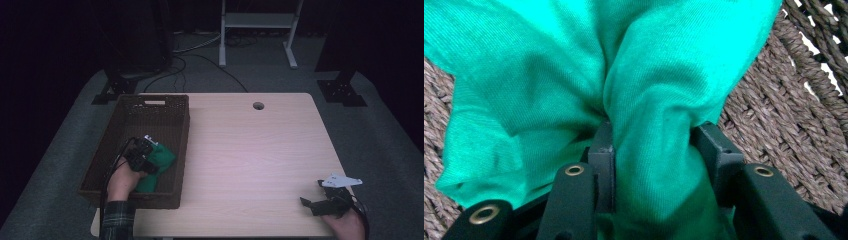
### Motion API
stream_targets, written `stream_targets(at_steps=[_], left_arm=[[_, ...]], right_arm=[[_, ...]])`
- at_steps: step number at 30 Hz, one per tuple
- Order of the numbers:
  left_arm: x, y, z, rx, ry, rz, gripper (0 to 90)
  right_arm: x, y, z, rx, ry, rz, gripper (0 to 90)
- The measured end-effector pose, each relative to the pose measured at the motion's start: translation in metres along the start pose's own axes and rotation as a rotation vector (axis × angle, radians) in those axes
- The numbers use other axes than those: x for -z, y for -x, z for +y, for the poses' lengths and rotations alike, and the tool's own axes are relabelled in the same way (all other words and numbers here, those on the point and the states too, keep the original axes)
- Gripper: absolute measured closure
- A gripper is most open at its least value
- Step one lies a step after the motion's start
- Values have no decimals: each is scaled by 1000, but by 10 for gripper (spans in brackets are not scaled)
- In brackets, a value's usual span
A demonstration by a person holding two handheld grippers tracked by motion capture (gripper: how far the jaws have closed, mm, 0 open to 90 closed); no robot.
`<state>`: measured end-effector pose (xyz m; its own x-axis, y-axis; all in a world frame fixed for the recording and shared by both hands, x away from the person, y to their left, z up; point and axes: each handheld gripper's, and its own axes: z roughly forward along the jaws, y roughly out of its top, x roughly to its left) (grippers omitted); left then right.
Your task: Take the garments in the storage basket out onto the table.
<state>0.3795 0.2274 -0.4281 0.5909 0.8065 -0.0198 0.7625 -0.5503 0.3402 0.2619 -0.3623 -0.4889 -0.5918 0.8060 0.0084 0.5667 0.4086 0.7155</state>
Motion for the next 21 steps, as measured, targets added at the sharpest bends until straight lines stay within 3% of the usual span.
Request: stream_targets(at_steps=[10, 21], left_arm=[[6, 1, 0, -2, 50, -7, 598], [15, -3, -2, 40, 146, -14, 595]], right_arm=[[0, 0, 0, 0, 0, 0, 14], [0, 0, 0, -1, 0, 0, 14]])
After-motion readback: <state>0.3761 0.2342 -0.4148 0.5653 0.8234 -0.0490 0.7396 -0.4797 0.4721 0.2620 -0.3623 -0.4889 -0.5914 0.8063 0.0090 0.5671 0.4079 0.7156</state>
